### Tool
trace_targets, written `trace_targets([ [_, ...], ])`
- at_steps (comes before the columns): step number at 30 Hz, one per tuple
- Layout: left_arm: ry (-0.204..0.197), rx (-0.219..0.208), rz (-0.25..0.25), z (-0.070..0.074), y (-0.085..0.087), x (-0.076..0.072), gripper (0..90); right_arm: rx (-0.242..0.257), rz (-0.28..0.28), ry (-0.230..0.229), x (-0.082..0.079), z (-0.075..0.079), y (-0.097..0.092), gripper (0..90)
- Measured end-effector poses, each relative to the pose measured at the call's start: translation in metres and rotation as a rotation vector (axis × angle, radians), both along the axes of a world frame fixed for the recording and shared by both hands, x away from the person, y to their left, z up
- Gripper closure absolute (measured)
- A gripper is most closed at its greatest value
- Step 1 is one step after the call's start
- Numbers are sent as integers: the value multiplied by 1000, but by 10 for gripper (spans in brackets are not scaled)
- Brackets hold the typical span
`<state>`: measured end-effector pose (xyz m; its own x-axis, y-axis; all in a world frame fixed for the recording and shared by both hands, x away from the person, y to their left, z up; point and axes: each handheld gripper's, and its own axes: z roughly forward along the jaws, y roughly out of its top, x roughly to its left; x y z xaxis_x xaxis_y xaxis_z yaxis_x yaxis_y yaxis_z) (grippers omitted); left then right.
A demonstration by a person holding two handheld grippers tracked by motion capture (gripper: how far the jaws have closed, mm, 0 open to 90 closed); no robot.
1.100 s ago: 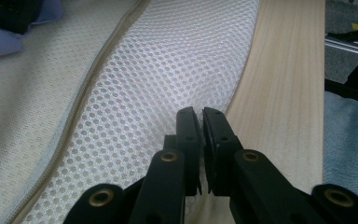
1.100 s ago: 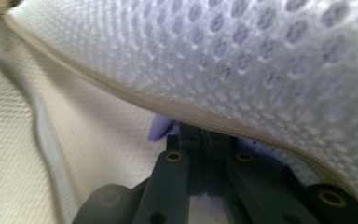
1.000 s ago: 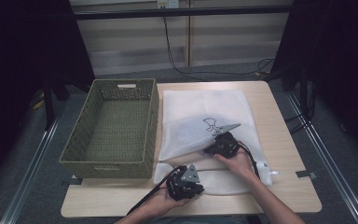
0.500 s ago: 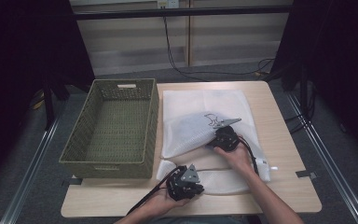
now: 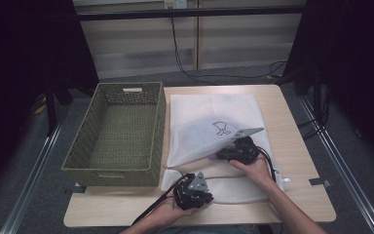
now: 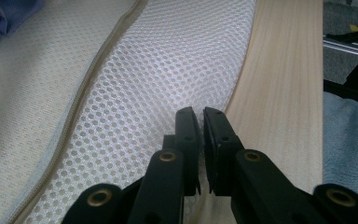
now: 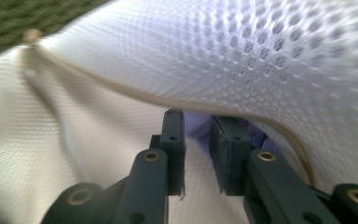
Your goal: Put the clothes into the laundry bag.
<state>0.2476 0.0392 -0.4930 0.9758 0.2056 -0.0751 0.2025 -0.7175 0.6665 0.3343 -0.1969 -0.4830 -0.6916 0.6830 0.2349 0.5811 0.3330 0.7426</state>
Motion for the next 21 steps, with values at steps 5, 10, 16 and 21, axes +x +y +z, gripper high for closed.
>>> trace_targets([
  [5, 1, -8, -1, -1, 0, 0, 849, 65, 16, -36, -11, 18, -15, 752],
  [10, 4, -31, -2, -2, -1, 1, 847, 86, -21, -91, -3, 37, -30, 759],
  [16, -1, -19, -5, -1, -1, 0, 837, 26, -39, -69, 13, 21, -33, 791],
  [21, -3, -14, -6, -1, -1, 0, 838, -14, -48, -18, 16, -2, -34, 787],
])
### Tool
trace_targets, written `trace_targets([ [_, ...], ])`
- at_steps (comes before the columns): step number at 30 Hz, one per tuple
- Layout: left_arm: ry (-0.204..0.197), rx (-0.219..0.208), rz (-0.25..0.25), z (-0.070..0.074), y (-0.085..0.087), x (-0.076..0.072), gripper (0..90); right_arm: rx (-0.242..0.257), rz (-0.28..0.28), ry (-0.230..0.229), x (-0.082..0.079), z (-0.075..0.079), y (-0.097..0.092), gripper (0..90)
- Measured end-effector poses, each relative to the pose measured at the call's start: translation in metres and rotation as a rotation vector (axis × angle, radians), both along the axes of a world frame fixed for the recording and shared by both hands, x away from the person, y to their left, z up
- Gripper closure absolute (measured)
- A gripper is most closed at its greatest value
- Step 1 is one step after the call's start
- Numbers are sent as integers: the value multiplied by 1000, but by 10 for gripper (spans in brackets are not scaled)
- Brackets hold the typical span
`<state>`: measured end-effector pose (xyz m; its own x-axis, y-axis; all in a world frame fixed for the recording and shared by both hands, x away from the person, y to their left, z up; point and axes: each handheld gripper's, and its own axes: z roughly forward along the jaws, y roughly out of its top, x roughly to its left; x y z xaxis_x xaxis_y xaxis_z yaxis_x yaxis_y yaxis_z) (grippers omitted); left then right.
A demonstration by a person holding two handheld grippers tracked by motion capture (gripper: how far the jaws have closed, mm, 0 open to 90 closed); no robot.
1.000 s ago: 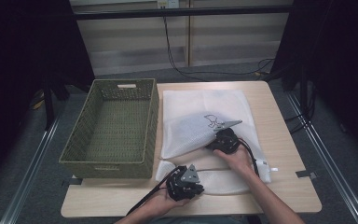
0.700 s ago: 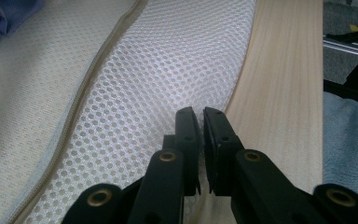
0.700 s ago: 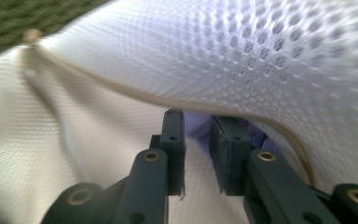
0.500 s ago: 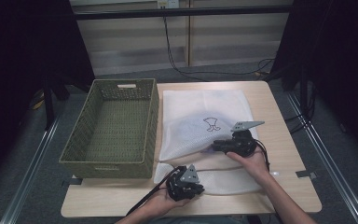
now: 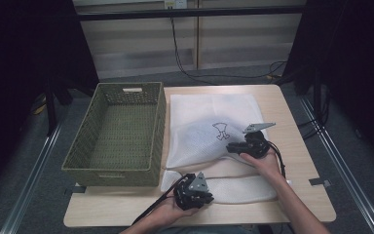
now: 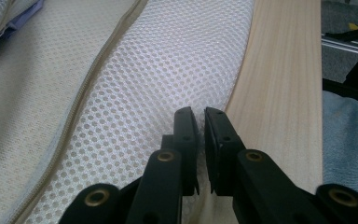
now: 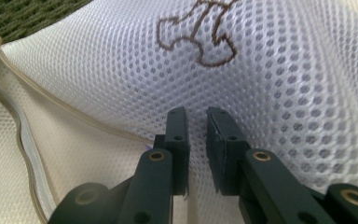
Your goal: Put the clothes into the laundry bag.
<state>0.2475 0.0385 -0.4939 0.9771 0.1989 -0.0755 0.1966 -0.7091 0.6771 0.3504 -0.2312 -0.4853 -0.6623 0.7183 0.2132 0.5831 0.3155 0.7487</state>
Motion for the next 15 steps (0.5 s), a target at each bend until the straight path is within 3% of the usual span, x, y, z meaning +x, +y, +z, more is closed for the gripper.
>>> trace_targets([
  [3, -4, -11, -1, -1, 0, 0, 837, -4, 12, -4, -1, -3, 0, 778],
  [8, 2, 9, 4, 1, 0, 0, 837, -55, 46, 26, -4, -18, 8, 760],
  [10, -1, 10, 0, 1, 0, 0, 837, -51, 49, 27, -4, -19, 10, 755],
  [15, -5, -25, -4, -2, 0, 0, 835, -58, 43, 29, -4, -20, 11, 818],
])
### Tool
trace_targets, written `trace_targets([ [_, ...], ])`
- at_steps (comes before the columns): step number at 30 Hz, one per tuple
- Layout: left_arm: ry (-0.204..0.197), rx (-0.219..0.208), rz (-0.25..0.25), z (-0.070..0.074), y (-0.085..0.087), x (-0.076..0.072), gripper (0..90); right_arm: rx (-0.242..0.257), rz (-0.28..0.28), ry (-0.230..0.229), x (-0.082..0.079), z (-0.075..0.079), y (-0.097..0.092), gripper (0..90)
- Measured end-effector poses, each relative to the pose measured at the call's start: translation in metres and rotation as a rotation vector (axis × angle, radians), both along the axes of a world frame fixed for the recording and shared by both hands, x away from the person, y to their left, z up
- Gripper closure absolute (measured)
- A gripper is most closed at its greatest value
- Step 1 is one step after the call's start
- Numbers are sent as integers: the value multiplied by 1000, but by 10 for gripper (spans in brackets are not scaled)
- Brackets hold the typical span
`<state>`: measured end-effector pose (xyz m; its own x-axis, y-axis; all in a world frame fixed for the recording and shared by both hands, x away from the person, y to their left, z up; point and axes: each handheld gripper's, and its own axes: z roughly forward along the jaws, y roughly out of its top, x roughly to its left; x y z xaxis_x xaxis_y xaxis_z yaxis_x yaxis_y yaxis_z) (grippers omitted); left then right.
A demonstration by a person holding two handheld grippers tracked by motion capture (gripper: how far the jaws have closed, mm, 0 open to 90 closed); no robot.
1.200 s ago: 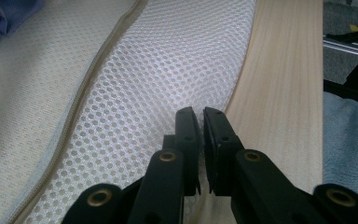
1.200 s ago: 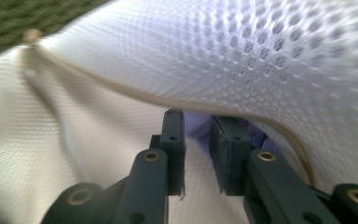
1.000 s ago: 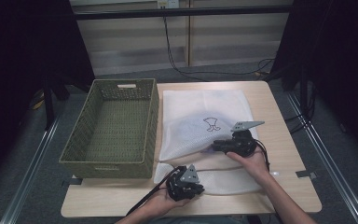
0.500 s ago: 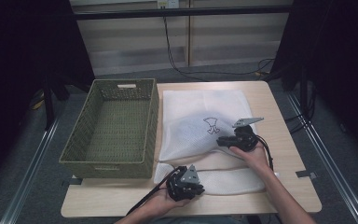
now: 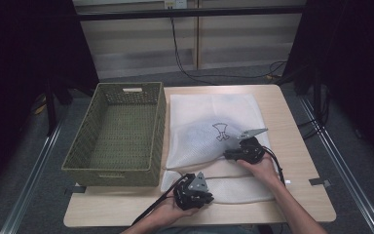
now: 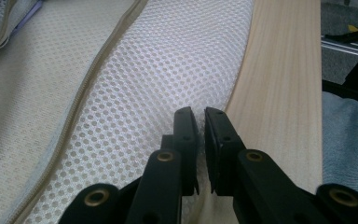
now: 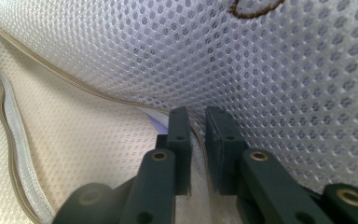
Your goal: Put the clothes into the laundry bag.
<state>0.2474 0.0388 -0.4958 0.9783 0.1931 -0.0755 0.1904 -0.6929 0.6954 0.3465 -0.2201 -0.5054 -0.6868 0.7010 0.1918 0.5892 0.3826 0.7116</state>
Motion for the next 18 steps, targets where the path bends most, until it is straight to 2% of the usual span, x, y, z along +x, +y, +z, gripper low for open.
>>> trace_targets([
  [3, -1, 25, 0, 2, 1, -1, 831, 16, -15, 22, 1, -1, 0, 870],
  [6, -4, 2, 4, 0, 0, -1, 831, 20, -20, 24, 0, 0, 0, 883],
  [11, -11, 7, -2, 0, 1, -1, 827, 43, -29, 28, -1, 3, -2, 887],
  [12, -13, -14, -4, -1, 0, -1, 824, 46, -26, 24, -1, 4, -2, 887],
  [18, -20, -7, -11, -1, 0, 1, 823, 85, -26, 13, -6, 13, -5, 886],
])
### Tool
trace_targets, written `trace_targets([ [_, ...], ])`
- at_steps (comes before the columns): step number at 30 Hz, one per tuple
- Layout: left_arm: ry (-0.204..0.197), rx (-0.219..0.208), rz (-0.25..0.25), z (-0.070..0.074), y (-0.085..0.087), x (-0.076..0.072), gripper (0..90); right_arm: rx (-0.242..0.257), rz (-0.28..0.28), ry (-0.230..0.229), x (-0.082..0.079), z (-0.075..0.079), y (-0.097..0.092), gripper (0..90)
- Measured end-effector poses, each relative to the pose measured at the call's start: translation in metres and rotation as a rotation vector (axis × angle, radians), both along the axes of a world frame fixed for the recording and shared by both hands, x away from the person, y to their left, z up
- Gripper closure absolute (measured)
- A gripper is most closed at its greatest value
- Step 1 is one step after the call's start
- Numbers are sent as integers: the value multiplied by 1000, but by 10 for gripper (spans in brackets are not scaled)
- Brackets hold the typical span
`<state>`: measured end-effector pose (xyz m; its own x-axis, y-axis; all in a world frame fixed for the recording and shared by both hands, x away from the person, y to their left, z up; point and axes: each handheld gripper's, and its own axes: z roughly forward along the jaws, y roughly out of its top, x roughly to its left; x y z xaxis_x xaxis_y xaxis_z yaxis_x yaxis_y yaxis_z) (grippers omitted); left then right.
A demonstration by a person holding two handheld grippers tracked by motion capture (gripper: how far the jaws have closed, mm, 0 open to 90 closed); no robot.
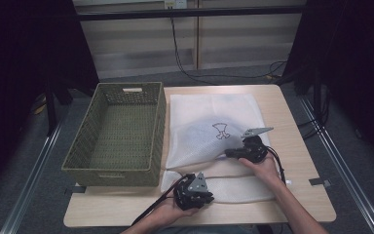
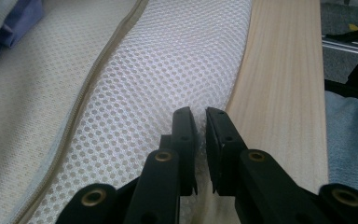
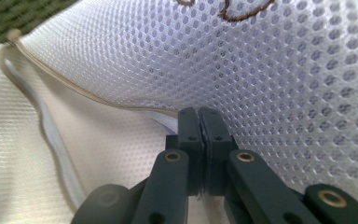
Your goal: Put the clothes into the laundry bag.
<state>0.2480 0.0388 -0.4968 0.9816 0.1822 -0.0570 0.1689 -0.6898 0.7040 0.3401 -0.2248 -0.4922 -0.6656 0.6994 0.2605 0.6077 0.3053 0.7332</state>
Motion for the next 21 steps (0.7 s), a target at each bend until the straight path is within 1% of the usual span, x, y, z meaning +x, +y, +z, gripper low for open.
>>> trace_targets([
  [1, 0, 13, -1, 1, 0, 0, 823, 5, 2, -9, 0, 2, -1, 886],
  [2, 10, 14, 9, 1, -1, 0, 823, 11, 2, -11, -1, 3, -1, 885],
  [3, 22, 23, 9, 2, -1, 2, 823, 22, -6, -21, -2, 5, -2, 884],
  [4, 39, 14, 12, 2, -2, 3, 823, 38, -15, -22, -3, 6, -3, 883],
  [5, 35, 20, 17, 2, -2, 3, 823, 46, -15, -23, -3, 8, -3, 884],
  [6, 30, 40, 14, 4, -3, 3, 824, 48, -17, -25, -4, 9, -3, 884],
  [7, 33, 43, 17, 4, -3, 3, 823, 55, -15, -25, -5, 9, -4, 884],
  [9, 42, 22, 21, 2, -3, 4, 823, 59, -8, -37, -5, 11, -4, 884],
  [10, 46, 11, 20, 2, -3, 4, 824, 66, -13, -35, -6, 12, -4, 885],
  [13, 47, 5, 27, 1, -3, 4, 826, 83, -11, -46, -7, 17, -5, 886],
  [16, 42, -12, 33, 0, -4, 4, 826, 93, -3, -59, -11, 22, -4, 887],
  [18, 40, 6, 34, 1, -4, 4, 826, 96, 1, -70, -13, 27, -3, 887],
  [19, 41, 0, 31, 1, -4, 4, 826, 99, 6, -78, -14, 29, -3, 887],
  [20, 43, 8, 25, 1, -3, 4, 826, 101, 5, -84, -16, 31, -3, 887],
  [21, 24, 8, 33, 1, -4, 3, 826, 106, 5, -89, -17, 34, -3, 888],
])
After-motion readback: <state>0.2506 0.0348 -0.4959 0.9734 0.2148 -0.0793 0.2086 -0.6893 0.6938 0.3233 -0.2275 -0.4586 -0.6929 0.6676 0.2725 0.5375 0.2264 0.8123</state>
